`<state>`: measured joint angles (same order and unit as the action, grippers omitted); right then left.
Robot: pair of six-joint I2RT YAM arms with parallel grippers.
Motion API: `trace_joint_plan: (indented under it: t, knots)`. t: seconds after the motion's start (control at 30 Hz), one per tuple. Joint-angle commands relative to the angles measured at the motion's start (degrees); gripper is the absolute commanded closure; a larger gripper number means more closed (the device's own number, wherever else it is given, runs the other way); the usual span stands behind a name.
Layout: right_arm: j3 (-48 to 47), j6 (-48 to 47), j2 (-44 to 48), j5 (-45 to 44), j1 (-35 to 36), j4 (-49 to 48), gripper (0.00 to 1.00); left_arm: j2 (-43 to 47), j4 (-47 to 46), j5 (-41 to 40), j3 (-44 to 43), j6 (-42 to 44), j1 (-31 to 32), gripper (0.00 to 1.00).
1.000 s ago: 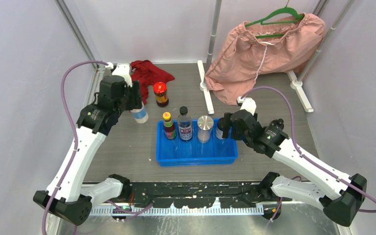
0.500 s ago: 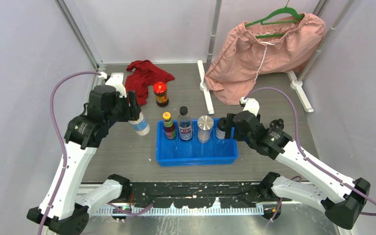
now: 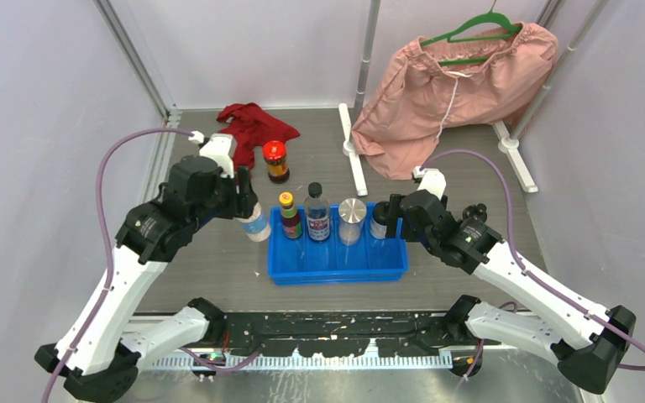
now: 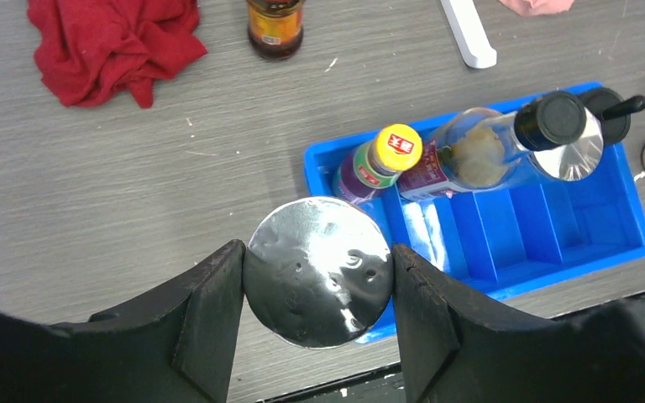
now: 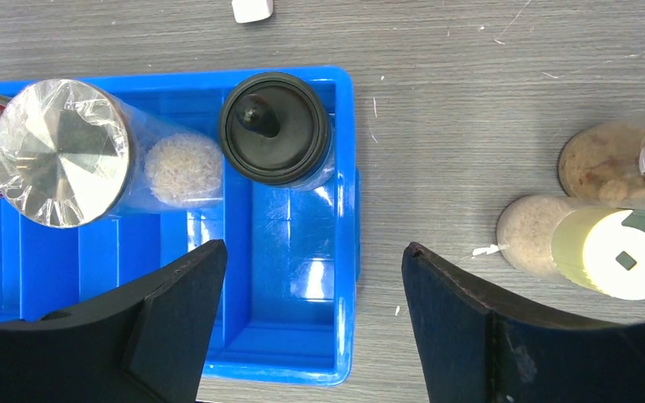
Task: Organize the condiment bottles
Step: Place the bottle in the storage box.
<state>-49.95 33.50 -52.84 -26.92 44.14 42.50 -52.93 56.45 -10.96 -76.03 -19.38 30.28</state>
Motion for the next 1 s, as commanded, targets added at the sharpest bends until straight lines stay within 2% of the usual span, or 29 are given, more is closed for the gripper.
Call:
trace_joint_plan:
  t: [0.0, 0.57, 0.97]
  knots:
    - [-1.64, 0.84, 1.42, -1.42, -0.15, 0.11, 0.18, -1.58, -4.35, -6.14, -1.1, -2.04, 6.11, 0.44]
    - [-1.64, 0.19, 1.54, -1.76, -0.17, 0.12, 0.18, -9.5, -10.23, -22.58, -2.6, -6.19, 29.94, 0.43]
    - [-1.87, -0.36, 1.69, -1.71, -0.15, 0.8, 0.18, -16.25, -13.18, -29.83, -4.22, -9.87, 40.97, 0.43]
